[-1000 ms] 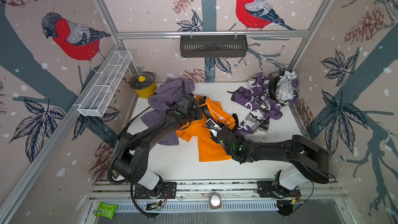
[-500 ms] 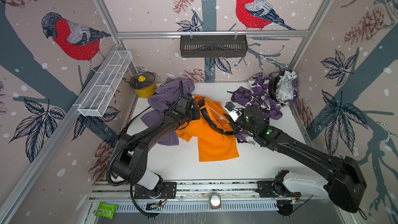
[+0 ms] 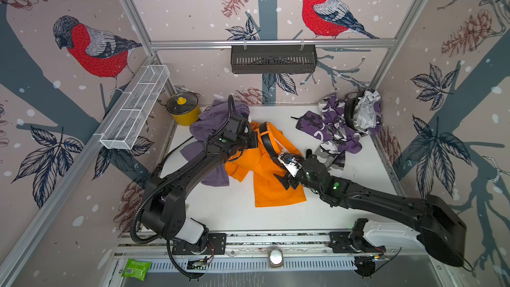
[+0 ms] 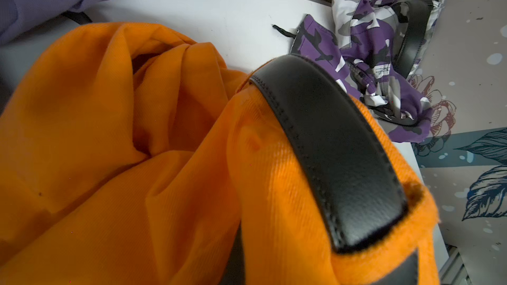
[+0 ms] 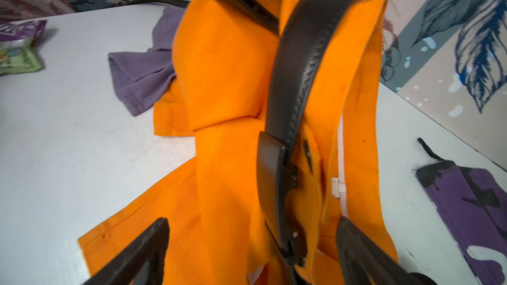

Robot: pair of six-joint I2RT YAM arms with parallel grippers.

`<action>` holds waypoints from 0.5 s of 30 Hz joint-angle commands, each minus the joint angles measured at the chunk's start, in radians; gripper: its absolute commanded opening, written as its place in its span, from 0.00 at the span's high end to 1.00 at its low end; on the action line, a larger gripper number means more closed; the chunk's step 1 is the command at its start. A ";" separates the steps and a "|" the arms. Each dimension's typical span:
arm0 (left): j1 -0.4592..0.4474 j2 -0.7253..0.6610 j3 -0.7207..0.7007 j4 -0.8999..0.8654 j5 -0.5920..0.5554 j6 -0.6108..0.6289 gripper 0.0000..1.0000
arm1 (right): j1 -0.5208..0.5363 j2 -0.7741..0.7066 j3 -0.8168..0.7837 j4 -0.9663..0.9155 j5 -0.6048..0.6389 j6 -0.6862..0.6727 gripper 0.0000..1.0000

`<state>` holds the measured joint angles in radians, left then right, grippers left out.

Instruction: Remove the belt from the trousers

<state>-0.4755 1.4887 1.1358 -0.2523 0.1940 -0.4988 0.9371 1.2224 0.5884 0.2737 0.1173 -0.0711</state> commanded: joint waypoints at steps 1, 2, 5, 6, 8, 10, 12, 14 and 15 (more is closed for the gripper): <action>0.000 -0.014 0.012 0.017 0.024 -0.014 1.00 | -0.014 0.057 -0.017 0.152 0.122 0.066 0.02; 0.000 -0.018 0.011 0.018 0.025 -0.016 1.00 | -0.029 0.082 -0.021 0.185 0.094 0.068 0.01; 0.000 -0.027 0.001 0.024 0.025 -0.024 1.00 | -0.089 0.176 0.010 0.220 -0.055 0.050 0.04; 0.000 -0.029 0.000 0.023 0.023 -0.025 1.00 | -0.108 0.197 0.026 0.216 -0.113 0.033 0.10; 0.001 -0.031 0.000 0.016 0.013 -0.022 1.00 | -0.146 0.200 0.037 0.215 -0.229 0.010 0.33; 0.002 -0.031 -0.004 0.006 -0.001 -0.016 1.00 | -0.187 0.173 0.039 0.201 -0.354 -0.005 0.58; 0.006 -0.031 -0.015 0.001 -0.016 -0.008 1.00 | -0.220 0.143 0.064 0.139 -0.488 -0.037 0.85; 0.011 -0.027 -0.025 0.000 -0.025 0.001 1.00 | -0.258 0.129 0.109 0.026 -0.615 -0.070 0.98; 0.012 -0.023 -0.028 -0.002 -0.030 0.010 1.00 | -0.281 0.122 0.132 -0.028 -0.690 -0.087 0.99</action>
<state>-0.4706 1.4658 1.1149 -0.2665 0.2008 -0.5152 0.6941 1.3655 0.6743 0.3298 -0.3027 -0.1104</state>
